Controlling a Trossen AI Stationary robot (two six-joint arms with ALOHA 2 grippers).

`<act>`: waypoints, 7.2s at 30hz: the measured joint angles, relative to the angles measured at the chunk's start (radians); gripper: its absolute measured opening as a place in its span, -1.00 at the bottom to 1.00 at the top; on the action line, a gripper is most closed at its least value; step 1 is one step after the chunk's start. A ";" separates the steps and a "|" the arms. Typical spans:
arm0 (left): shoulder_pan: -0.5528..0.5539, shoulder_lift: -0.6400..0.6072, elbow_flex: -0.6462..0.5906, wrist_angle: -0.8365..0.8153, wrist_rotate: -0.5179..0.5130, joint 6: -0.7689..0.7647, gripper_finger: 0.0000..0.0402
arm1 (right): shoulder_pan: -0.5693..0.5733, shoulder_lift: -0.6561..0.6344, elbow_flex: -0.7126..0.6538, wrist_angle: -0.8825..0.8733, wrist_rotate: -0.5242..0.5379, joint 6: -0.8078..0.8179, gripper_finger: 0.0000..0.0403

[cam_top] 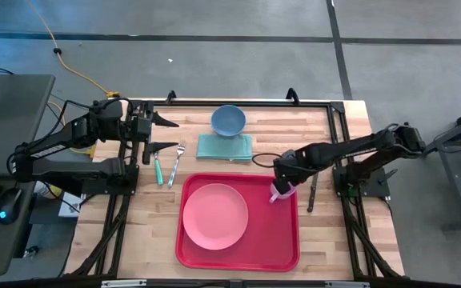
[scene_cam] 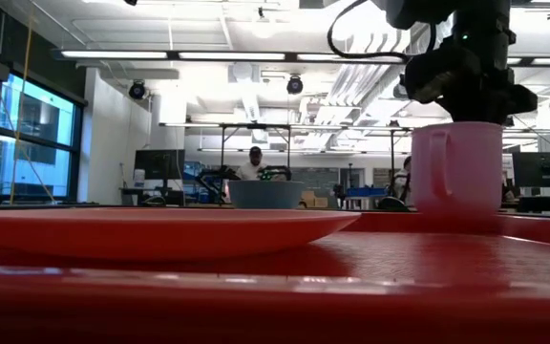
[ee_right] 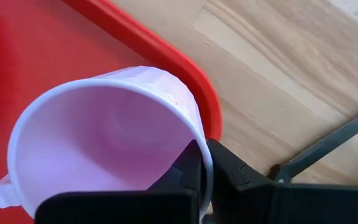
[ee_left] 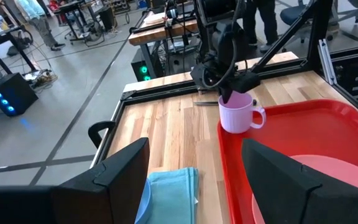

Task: Set up tray
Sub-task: Adjust the purple mug, then adjust the pink plate

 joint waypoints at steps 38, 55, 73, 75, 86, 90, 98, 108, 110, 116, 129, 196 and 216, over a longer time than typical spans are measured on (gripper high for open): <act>0.000 0.000 0.000 0.000 0.001 -0.001 0.43 | 0.001 0.004 -0.011 0.039 -0.034 -0.029 -1.00; 0.000 0.000 0.000 0.001 0.001 -0.001 0.43 | 0.001 0.006 -0.011 0.047 -0.028 -0.047 -1.00; 0.000 0.000 0.000 0.000 0.001 -0.001 0.43 | 0.001 0.029 -0.011 0.070 -0.046 -0.055 -1.00; 0.000 0.000 0.000 0.001 0.001 -0.001 0.43 | 0.001 0.035 -0.011 0.075 -0.049 -0.055 -1.00; 0.000 0.000 0.000 0.000 0.001 -0.001 0.43 | 0.003 0.074 -0.009 0.093 -0.059 -0.074 -1.00; 0.000 0.000 0.000 0.000 0.001 -0.001 0.43 | 0.003 0.056 -0.009 0.093 -0.043 -0.089 -1.00; 0.000 0.000 0.000 0.000 0.001 -0.001 0.43 | 0.002 0.022 -0.009 0.097 -0.052 -0.091 -0.65; 0.000 0.000 0.000 0.000 0.001 -0.003 0.43 | 0.000 0.022 -0.009 0.098 -0.086 -0.077 -0.10; 0.000 0.000 0.000 0.000 0.001 -0.004 0.43 | 0.000 0.022 -0.009 0.097 -0.102 -0.072 -0.05; 0.000 0.000 0.000 0.000 0.001 -0.004 0.43 | 0.000 -0.014 -0.009 0.099 -0.111 -0.062 -0.04; 0.000 0.000 0.000 0.000 0.001 -0.006 0.43 | 0.000 -0.222 -0.010 0.160 -0.048 -0.020 -0.04; 0.000 0.000 0.000 -0.010 0.073 -0.077 0.43 | 0.540 0.463 -0.009 1.318 0.472 0.384 -0.23; 0.000 0.000 0.000 -0.010 0.092 -0.041 0.43 | 0.484 0.465 -0.009 1.165 0.328 0.477 -0.23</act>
